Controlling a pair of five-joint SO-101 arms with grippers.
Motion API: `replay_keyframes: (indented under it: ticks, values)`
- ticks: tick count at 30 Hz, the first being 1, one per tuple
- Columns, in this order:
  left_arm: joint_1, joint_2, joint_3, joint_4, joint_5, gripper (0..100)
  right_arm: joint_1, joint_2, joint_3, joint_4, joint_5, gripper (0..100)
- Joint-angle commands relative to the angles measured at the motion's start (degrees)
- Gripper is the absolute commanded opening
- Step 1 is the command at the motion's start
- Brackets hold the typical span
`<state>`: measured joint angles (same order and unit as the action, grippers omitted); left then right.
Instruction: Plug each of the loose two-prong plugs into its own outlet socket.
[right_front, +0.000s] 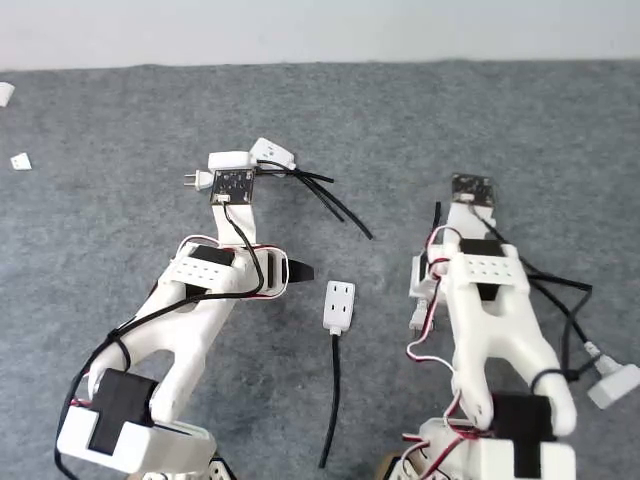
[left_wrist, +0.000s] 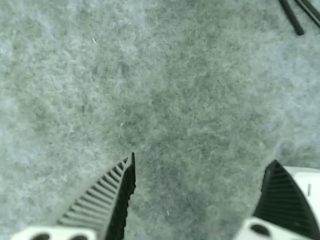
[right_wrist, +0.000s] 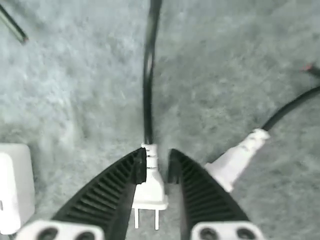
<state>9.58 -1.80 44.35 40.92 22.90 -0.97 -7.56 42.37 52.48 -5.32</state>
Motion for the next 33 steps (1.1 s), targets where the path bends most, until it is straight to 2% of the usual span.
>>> replay_keyframes:
  ticks: [1,16,27,30,33]
  values:
    - [-0.3,-0.4,-2.6,0.1,0.2,38,-2.2,1.7,-3.3,-1.1,-0.7,9.1]
    - [-0.3,-0.4,-2.6,0.1,0.2,38,0.0,8.4,-7.4,-0.7,-0.3,8.0]
    - [-0.3,-0.4,-2.6,0.1,0.2,38,-1.0,8.8,-7.3,-0.2,4.1,7.6]
    - [-0.3,-0.4,-2.6,0.1,0.2,38,-1.0,8.9,-7.2,-0.2,4.1,0.0]
    - [-0.2,-0.4,-2.6,0.1,0.2,38,-0.7,8.9,-7.0,-0.2,4.1,0.4]
